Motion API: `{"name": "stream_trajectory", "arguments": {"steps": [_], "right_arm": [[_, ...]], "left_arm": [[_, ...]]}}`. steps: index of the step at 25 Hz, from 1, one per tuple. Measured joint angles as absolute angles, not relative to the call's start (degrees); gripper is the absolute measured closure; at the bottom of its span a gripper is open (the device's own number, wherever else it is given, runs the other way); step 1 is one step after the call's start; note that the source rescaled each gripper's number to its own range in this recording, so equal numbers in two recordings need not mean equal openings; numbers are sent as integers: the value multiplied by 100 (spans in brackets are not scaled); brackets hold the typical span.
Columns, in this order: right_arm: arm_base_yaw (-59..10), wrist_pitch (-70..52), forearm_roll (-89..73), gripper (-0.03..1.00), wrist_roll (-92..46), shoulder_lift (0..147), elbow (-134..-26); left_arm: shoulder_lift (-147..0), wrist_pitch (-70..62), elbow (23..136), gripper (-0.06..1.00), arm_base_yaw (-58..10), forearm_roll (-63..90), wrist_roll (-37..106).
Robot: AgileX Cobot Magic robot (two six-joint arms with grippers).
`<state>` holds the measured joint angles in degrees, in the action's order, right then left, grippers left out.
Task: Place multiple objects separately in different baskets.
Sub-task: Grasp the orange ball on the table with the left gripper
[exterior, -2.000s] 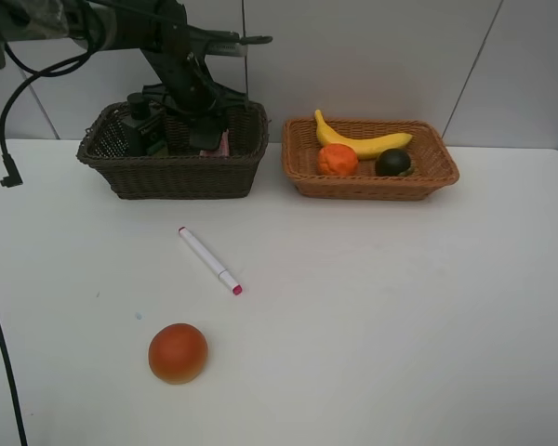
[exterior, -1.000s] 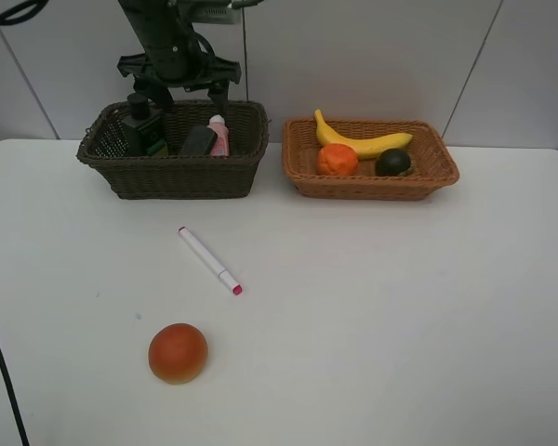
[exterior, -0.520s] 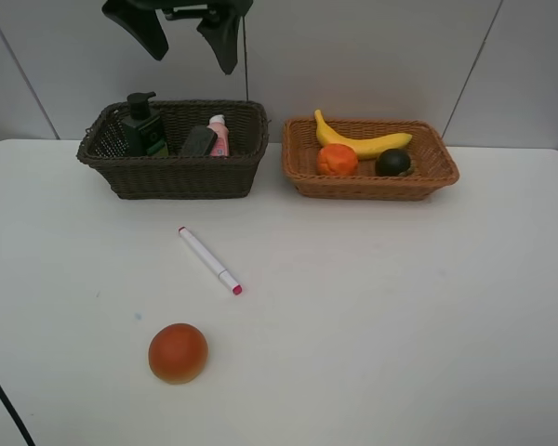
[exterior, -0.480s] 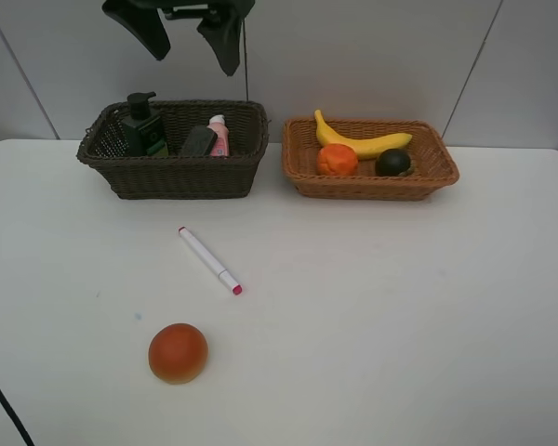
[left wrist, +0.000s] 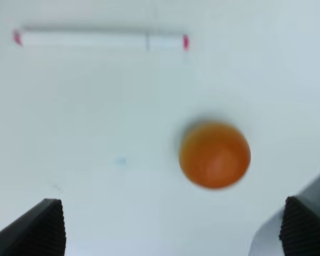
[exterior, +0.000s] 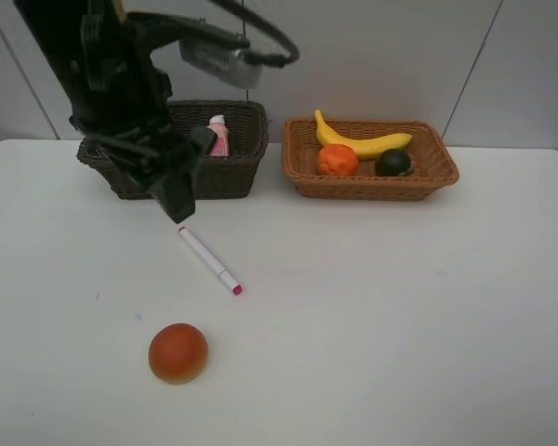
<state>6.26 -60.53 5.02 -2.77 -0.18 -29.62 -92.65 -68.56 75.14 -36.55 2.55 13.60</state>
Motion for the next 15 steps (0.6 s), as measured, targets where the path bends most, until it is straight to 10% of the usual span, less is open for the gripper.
{"name": "stream_trajectory", "arguments": {"steps": [15], "right_arm": [[626,-6053,502,-1,-277,-18,-2962]], "left_arm": [[-9460,-4989,5332,-6,-3705,947,3778]]}}
